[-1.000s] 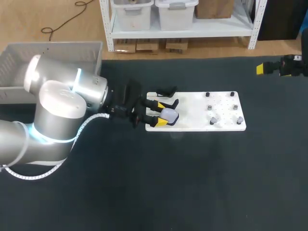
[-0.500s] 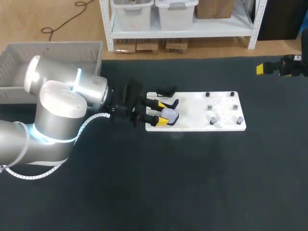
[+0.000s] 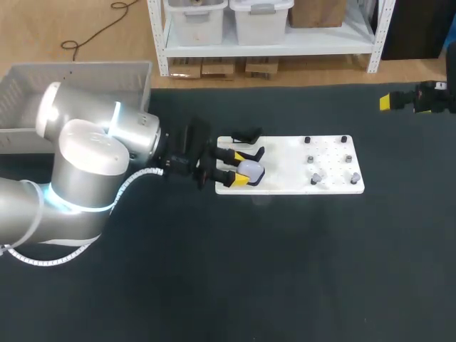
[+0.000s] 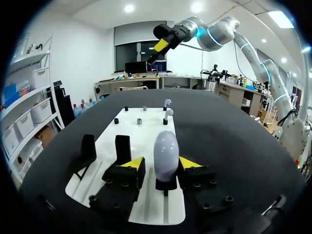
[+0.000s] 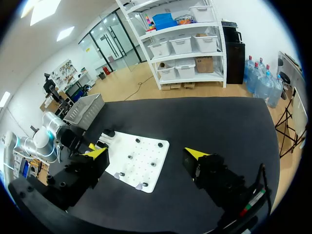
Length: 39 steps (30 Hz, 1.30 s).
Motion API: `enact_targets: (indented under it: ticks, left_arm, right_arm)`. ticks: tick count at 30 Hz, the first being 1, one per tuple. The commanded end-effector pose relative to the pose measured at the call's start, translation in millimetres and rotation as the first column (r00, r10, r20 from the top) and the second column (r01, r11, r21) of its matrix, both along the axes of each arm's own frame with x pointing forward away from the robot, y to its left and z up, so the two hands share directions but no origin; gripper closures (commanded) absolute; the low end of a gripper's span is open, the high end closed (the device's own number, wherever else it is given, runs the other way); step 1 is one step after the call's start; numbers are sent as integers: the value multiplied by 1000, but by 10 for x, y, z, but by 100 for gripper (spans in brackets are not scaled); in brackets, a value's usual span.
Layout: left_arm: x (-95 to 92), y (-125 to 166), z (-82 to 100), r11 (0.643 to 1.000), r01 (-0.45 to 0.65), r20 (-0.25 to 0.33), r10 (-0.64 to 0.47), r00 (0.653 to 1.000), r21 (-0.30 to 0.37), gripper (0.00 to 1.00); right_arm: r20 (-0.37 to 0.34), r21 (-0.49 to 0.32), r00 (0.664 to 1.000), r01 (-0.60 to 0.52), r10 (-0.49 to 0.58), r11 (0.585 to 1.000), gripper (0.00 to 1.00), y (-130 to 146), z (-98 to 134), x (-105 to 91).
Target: Pick up each earbud case from the left stands, insert the matching earbuds, close the lid, and place the case in the box.
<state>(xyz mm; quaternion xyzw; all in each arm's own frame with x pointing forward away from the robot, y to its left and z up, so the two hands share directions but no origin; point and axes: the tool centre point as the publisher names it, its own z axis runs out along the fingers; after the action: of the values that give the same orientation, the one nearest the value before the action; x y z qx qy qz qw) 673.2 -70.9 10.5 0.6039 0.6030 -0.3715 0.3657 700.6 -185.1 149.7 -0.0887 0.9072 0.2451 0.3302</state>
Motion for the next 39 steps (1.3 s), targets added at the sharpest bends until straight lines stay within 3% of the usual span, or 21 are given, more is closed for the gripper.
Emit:
enact_targets:
  ticks: [1, 10, 14, 15, 18, 19, 27, 39]
  left_arm:
    - [-9, 1, -6, 1000, -1, -1, 1, 1000, 1, 61]
    - [-20, -2, -8, 1000, -4, -3, 4, 1000, -4, 64]
    - [-32, 7, 23, 1000, -4, -1, 4, 1000, -9, 71]
    - [-35, 10, 31, 1000, -4, 0, 4, 1000, -11, 74]
    - [-41, 17, 44, 1000, -5, 1, 5, 1000, -15, 98]
    - [-43, 21, 48, 1000, -5, 1, 5, 1000, -17, 100]
    - [-61, 74, 182, 998, -14, 7, 14, 1000, -56, 100]
    - [-152, 142, 772, 979, -7, 14, 10, 1000, -205, 100]
  right_arm:
    - [0, 0, 1000, -1, 1, 1000, 0, -4, 1, -1]
    - [0, 0, 1000, -1, 1, 1000, 0, -4, 1, -1]
    - [0, 0, 1000, -1, 1, 1000, 0, -4, 1, -1]
    - [0, 0, 1000, -1, 1, 1000, 0, -4, 1, -1]
    - [0, 0, 1000, -1, 1, 1000, 0, -4, 1, -1]
    - [0, 0, 1000, -1, 1, 1000, 0, -4, 1, -1]
    - [0, 0, 1000, -1, 1, 1000, 0, -4, 1, -1]
    - [0, 0, 1000, -1, 1, 1000, 0, -4, 1, -1]
